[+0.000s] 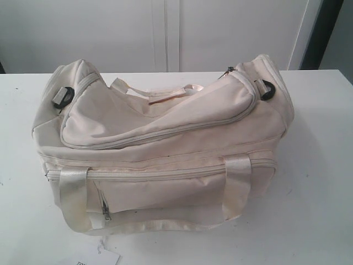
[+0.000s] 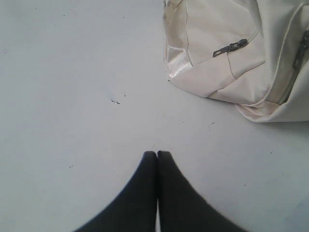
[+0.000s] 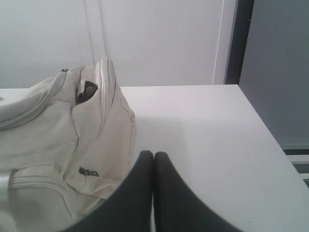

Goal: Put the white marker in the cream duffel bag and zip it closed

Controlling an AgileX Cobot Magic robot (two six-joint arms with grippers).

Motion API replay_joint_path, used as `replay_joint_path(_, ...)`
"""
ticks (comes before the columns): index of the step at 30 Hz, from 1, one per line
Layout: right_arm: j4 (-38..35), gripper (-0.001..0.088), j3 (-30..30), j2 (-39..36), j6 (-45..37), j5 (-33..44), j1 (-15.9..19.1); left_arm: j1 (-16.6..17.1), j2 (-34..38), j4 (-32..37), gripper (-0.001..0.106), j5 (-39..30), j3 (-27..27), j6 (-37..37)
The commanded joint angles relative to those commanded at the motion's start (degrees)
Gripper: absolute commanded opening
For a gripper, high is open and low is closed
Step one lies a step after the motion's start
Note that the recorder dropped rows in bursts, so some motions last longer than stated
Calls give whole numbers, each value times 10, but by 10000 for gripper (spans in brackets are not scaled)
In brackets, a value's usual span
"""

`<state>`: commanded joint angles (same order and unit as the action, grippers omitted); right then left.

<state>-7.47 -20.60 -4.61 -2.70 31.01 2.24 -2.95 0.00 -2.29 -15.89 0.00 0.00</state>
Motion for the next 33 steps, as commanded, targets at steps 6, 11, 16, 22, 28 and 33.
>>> replay_joint_path(6, 0, 0, 0, 0, 0, 0, 0, 0, 0, 0, 0, 0, 0, 0)
replay_joint_path(11, -1, 0, 0, 0, 0, 0, 0, 0, 0, 0, 0, 0, 0, 0)
replay_joint_path(16, 9, 0, 18, 1, 4, -28, 0, 0, 0, 0, 0, 0, 0, 0)
replay_joint_path(22, 17, 0, 71, 32, 5, -64, 0, 0, 0, 0, 0, 0, 0, 0)
replay_joint_path(28, 17, 0, 112, 46, 6, -71, 0, 0, 0, 0, 0, 0, 0, 0)
replay_joint_path(33, 20, 0, 139, 46, 15, -80, 0, 0, 0, 0, 0, 0, 0, 0)
